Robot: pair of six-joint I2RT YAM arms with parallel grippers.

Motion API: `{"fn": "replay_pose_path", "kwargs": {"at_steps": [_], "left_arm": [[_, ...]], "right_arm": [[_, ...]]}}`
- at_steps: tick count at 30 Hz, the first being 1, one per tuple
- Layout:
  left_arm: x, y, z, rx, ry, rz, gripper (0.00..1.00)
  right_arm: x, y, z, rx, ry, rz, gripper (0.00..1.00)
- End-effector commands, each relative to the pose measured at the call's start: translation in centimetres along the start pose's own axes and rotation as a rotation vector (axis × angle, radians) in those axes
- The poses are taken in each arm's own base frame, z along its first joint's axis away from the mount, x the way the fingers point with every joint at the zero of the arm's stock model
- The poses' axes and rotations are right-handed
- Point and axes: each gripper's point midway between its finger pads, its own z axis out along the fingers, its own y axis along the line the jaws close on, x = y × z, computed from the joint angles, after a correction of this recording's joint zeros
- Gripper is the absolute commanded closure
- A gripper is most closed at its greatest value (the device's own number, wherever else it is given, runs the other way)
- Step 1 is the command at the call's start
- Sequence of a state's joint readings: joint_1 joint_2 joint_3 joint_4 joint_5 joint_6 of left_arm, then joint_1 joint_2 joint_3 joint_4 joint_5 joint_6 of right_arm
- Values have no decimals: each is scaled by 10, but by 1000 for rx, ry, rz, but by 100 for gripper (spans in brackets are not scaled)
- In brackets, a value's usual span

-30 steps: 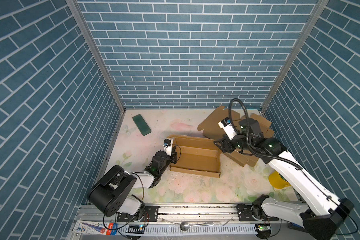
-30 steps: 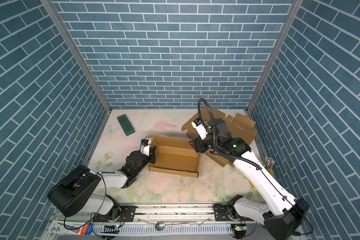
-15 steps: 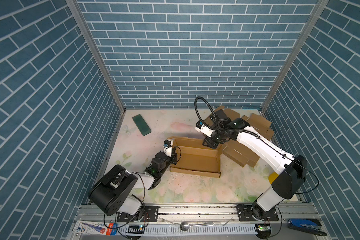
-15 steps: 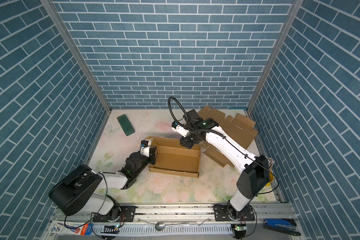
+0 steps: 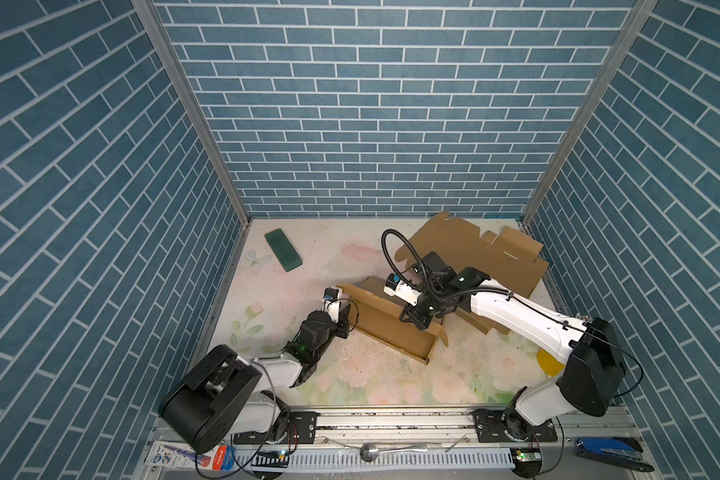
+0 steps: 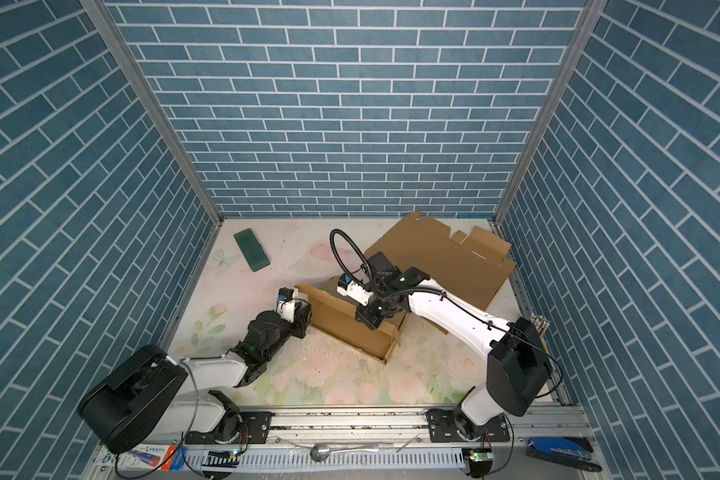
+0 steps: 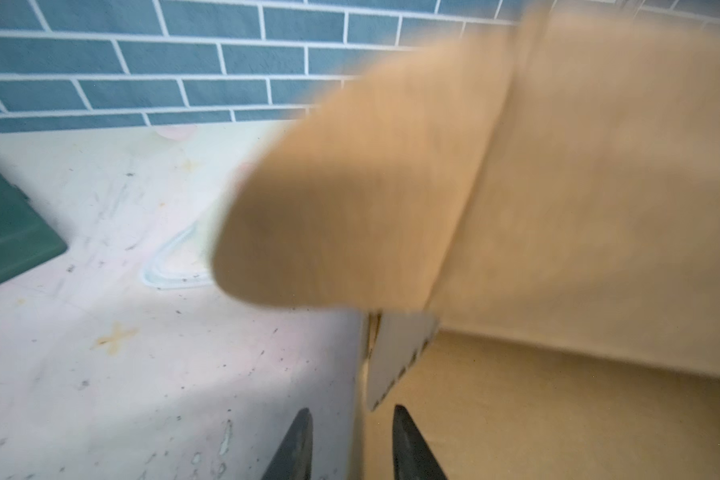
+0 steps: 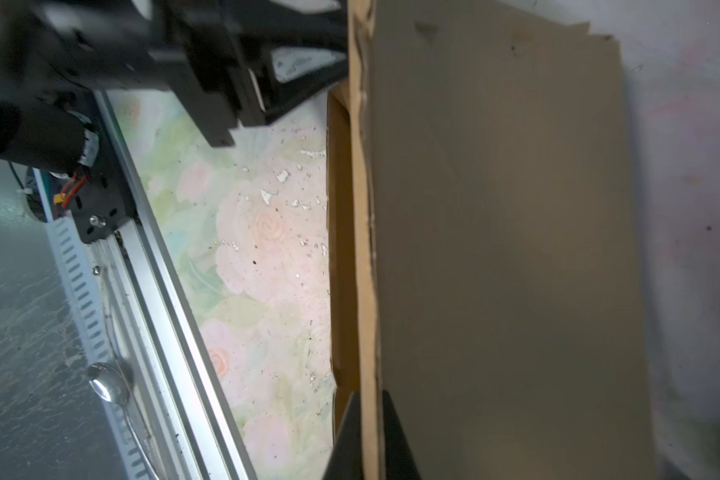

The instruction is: Fold the paper box

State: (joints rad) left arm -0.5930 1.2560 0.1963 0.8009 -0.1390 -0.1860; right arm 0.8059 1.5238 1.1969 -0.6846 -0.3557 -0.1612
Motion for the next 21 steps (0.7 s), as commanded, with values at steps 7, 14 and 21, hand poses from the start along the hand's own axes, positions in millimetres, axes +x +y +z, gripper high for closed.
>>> {"fn": "replay_pose_path", "kwargs": {"at_steps": [7,14,21], "left_arm": [[-32,45,-63,-242,-16,-66,66],[-92,65,-95,-396,-20,-12,64],[-118,-15,-22,2,197,61,51]], "right_arm": [[7,-5,21,111,-61,-13,92],[40,11,58,149,64,-93,66],[44,29,75,83,59,-29,36]]}}
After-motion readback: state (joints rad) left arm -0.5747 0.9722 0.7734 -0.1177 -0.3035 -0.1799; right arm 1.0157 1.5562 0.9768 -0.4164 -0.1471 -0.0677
